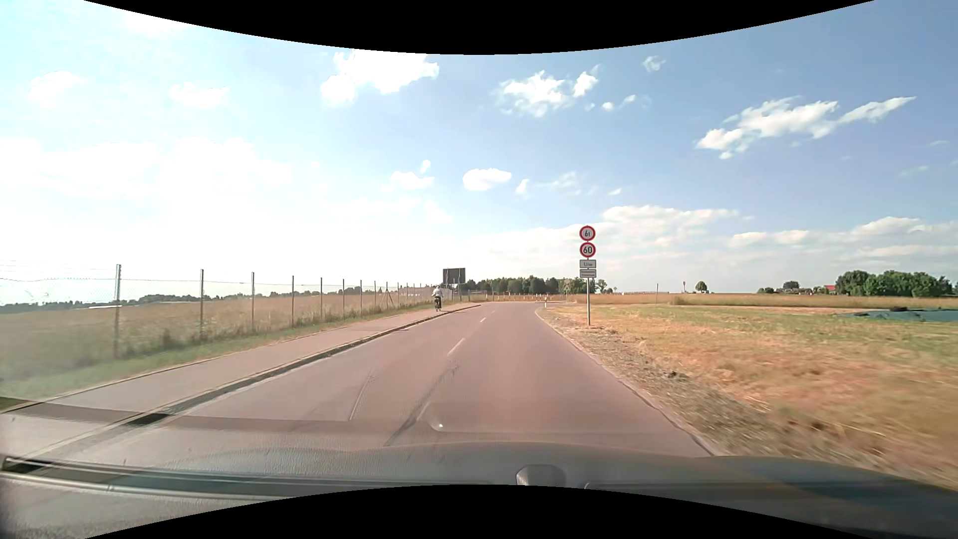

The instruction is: Follow the waypoints while adhering to traffic rules and regulations

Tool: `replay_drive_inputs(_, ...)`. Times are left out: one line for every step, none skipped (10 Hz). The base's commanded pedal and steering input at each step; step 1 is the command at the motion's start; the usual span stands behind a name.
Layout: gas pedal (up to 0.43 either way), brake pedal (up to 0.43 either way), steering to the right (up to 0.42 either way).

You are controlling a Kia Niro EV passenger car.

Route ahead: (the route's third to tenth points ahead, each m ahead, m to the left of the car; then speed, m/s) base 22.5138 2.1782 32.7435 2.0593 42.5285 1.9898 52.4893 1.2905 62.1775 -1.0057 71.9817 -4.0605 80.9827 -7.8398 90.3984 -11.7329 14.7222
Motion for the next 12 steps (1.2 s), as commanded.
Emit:
replay_drive_inputs(0.059,0.006,0.003)
replay_drive_inputs(0.059,0.006,0.003)
replay_drive_inputs(0.059,0.006,0.003)
replay_drive_inputs(0.047,0.006,0.003)
replay_drive_inputs(0.047,0.006,0.003)
replay_drive_inputs(0.028,0.006,0.002)
replay_drive_inputs(0.028,0.006,0.003)
replay_drive_inputs(0.028,0.006,0.003)
replay_drive_inputs(0.028,0.006,0.003)
replay_drive_inputs(0.028,0.006,0.002)
replay_drive_inputs(0.028,0.006,0.003)
replay_drive_inputs(0.028,0.006,0.003)
